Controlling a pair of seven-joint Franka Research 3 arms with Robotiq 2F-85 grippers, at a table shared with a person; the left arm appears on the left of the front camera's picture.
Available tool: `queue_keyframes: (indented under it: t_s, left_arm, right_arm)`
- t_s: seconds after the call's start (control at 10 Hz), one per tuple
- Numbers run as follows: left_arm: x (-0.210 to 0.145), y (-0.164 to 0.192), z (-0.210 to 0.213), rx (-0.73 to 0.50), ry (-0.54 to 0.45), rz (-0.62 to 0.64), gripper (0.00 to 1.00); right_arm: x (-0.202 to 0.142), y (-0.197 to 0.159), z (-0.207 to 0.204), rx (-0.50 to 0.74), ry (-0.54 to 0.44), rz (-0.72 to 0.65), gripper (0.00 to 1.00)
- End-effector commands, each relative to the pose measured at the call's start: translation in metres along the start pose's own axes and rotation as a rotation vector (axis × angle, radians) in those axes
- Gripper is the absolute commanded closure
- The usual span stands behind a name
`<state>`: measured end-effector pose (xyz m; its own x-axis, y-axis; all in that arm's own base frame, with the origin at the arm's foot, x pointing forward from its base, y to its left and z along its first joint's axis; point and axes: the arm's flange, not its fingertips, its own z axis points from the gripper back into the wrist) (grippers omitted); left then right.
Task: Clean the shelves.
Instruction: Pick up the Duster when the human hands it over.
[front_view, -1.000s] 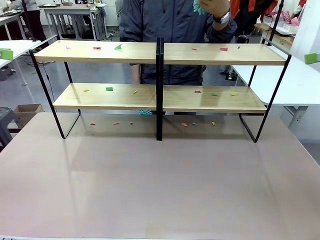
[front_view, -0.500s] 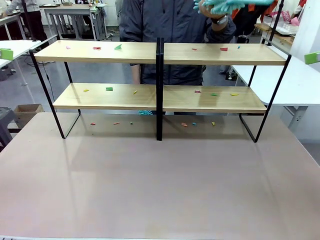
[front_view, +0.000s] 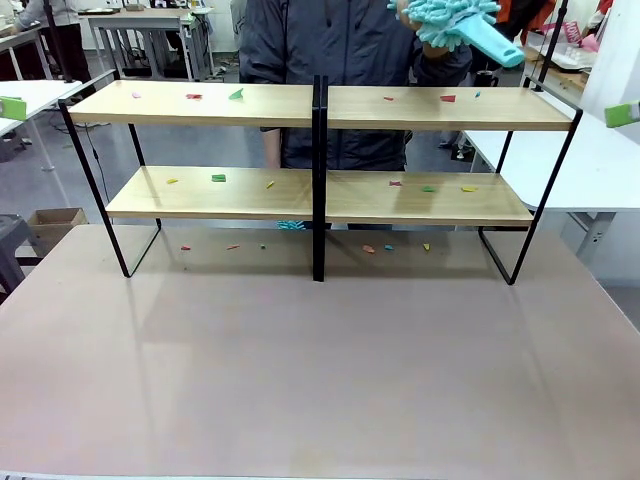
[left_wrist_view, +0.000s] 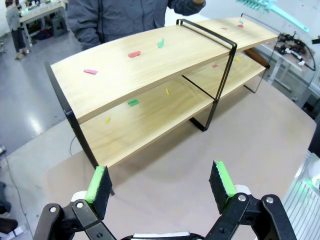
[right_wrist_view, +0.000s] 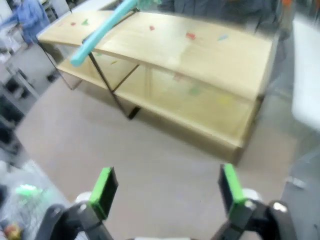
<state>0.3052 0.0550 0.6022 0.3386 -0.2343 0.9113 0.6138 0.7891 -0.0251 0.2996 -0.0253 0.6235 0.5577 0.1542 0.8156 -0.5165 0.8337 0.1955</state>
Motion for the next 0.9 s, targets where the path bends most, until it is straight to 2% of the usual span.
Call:
queue_keyframes:
  t_s: [0.0,0.1,0.2,0.3,0.4,0.5,0.7,0.8]
  left_arm:
    - [-0.001,0.001,0.0,-0.006,0.0,0.001,0.0]
    - [-0.001,0.001,0.0,-0.006,0.0,0.001,0.0]
    - [-0.001,0.001,0.0,-0.006,0.0,0.001,0.0]
    - [-0.001,0.001,0.0,-0.006,0.0,0.001,0.0]
    - [-0.001,0.001,0.0,-0.006,0.0,0.001,0.0]
    - [-0.001,0.001,0.0,-0.006,0.0,0.001,0.0]
    - [-0.001,0.001,0.0,-0.006,0.0,0.001,0.0]
    - [-0.001,0.001,0.0,-0.006,0.0,0.001,0.0]
  right_arm:
    - [0.08,-0.022,-0.012,0.193,0.098,-0.44,0.0]
    - [0.125,-0.026,-0.026,0.279,0.031,-0.635,0.0]
    - [0.145,-0.016,-0.042,0.207,-0.096,-0.628,0.0]
    - [0.066,-0.012,-0.017,0.181,0.047,-0.262,0.0]
    - [0.11,-0.014,-0.031,0.241,0.016,-0.416,0.0]
    - [0.123,-0.015,-0.054,0.272,0.03,-0.505,0.0]
    - [0.146,-0.017,-0.092,0.34,0.035,-0.573,0.0]
    - [0.153,-0.02,-0.114,0.373,0.078,-0.597,0.0]
